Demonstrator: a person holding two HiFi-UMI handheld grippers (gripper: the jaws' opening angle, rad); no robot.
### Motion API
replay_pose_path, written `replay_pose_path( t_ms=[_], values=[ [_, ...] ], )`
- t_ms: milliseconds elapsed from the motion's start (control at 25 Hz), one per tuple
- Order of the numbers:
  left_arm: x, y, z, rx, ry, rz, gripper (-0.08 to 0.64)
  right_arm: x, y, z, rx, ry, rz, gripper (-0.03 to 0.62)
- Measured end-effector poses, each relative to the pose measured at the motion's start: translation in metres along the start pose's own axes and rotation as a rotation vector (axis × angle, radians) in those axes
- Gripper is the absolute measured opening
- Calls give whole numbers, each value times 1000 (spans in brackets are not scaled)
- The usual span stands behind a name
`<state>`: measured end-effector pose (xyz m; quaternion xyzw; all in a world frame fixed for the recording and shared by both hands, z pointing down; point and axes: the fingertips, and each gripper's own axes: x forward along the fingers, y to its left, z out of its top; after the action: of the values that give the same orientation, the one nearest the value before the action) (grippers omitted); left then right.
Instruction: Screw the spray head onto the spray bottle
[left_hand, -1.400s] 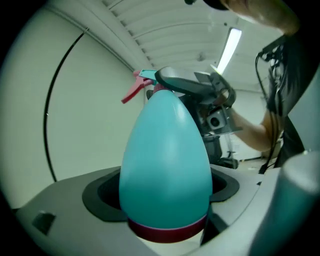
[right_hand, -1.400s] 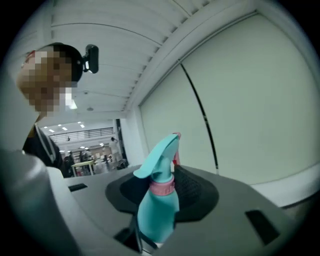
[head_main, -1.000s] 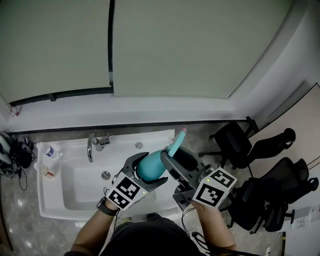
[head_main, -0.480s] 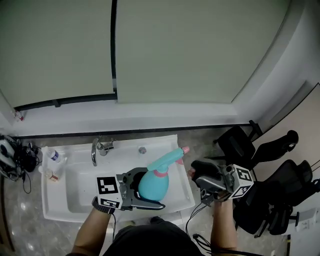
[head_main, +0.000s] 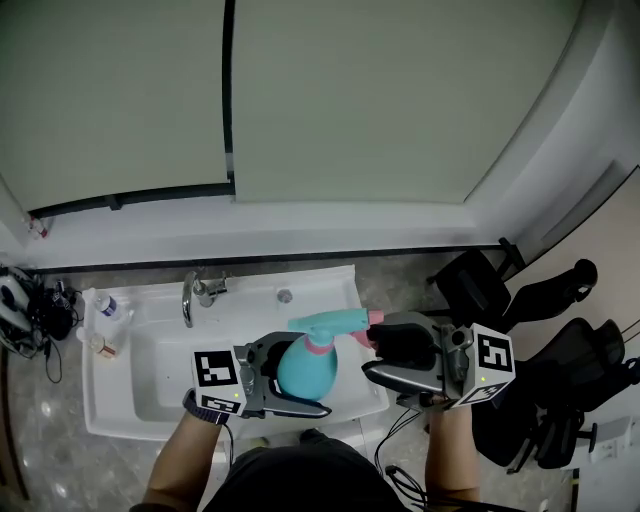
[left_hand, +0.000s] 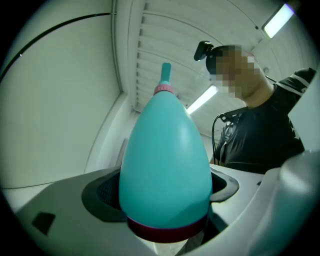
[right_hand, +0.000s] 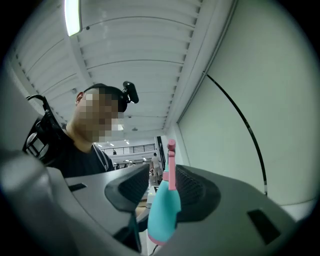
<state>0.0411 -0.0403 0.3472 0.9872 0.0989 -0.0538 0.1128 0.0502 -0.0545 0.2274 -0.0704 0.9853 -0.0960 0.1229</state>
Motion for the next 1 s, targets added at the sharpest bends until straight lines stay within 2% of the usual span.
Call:
replay_pose_path(
  t_ms=[160, 320, 480, 560, 600, 680, 800, 1000],
  values=[
    [4, 6, -4, 5, 14, 41, 448, 17, 17, -5, -93, 75, 11, 164],
    [5, -7, -1, 13, -9, -38, 448, 21, 31, -17, -159, 130, 39, 165],
    [-1, -29, 5, -6, -70, -165, 448, -14, 42, 5, -77, -32, 166, 166],
    [-2, -39, 6, -14, -77, -227, 448, -23, 25, 13, -18, -77, 163, 165],
    [-2, -43, 6, -18, -76, -256, 448, -21, 16, 12, 4, -69, 158, 165],
    [1, -51, 5, -27, -68, -307, 448, -6, 7, 2, 8, 15, 178, 166],
    [9, -60, 2, -43, -43, -368, 448, 18, 20, -21, -36, 180, 285, 166],
    [12, -69, -5, -77, -14, -421, 448, 35, 38, -27, -49, 238, 403, 166]
  ],
)
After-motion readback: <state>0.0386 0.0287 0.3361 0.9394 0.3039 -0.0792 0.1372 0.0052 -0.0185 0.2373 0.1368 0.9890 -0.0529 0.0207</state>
